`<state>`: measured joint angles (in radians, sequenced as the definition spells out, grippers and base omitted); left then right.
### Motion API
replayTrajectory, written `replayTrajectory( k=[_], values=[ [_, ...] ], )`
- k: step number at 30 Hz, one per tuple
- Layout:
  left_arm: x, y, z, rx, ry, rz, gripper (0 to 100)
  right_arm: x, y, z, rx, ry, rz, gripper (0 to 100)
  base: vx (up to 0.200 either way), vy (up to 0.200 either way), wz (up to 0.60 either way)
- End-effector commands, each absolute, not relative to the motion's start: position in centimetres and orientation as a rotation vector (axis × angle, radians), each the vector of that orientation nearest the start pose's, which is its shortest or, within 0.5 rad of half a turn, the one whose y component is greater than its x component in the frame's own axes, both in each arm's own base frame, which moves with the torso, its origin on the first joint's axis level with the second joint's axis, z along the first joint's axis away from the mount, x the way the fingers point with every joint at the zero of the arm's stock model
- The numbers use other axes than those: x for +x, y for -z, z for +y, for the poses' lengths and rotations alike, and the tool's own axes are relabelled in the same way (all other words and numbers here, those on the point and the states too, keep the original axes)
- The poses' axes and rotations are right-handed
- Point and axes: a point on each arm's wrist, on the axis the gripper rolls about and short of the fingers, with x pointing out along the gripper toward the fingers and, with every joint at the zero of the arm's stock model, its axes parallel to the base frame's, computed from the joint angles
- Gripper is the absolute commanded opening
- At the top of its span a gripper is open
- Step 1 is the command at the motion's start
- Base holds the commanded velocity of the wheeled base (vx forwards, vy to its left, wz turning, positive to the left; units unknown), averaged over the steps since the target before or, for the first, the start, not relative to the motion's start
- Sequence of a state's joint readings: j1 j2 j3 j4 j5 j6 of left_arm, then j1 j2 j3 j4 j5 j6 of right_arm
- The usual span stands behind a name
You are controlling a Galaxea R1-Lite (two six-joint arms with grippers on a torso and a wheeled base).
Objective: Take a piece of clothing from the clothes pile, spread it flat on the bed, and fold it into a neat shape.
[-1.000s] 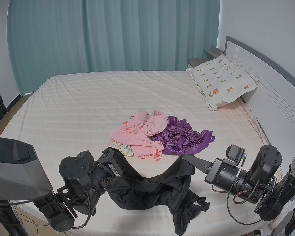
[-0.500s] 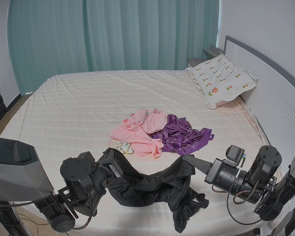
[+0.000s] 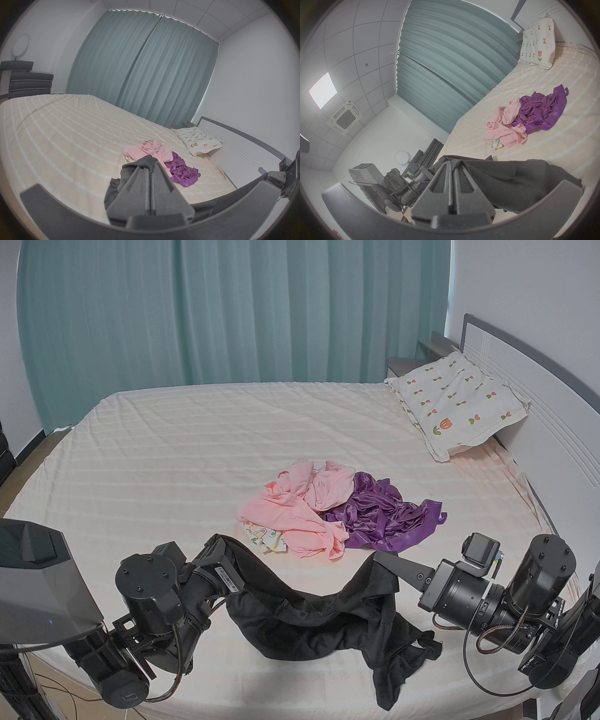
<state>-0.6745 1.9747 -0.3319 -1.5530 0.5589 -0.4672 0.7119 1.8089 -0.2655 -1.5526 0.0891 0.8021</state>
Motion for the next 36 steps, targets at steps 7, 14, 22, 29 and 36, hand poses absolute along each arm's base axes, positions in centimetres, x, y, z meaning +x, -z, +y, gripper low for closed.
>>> replayTrajectory(
  k=[7, 14, 22, 29, 36],
  values=[
    [22.3, -10.0, -15.9, -0.445, 0.097, 0.054, 0, 18.8, -12.4, 17.1, 0.745, -0.763, 0.277, 0, 0.000, 0.200, 0.00],
    [22.1, -10.4, -15.8, -0.453, 0.102, 0.041, 0, 18.9, -12.5, 17.2, 0.732, -0.739, 0.249, 0, 0.000, 0.200, 0.00],
    [21.8, -10.2, -15.9, -0.445, 0.106, 0.054, 0, 18.8, -12.5, 17.3, 0.731, -0.745, 0.253, 0, 0.000, 0.200, 0.00],
    [21.8, -10.2, -15.8, -0.445, 0.106, 0.055, 0, 18.7, -12.5, 17.4, 0.729, -0.746, 0.254, 0, 0.000, 0.200, 0.00],
    [21.3, -10.6, -15.5, -0.448, 0.109, 0.048, 0, 18.5, -12.5, 17.6, 0.713, -0.757, 0.252, 0, 0.000, 0.200, 0.00]
  ],
)
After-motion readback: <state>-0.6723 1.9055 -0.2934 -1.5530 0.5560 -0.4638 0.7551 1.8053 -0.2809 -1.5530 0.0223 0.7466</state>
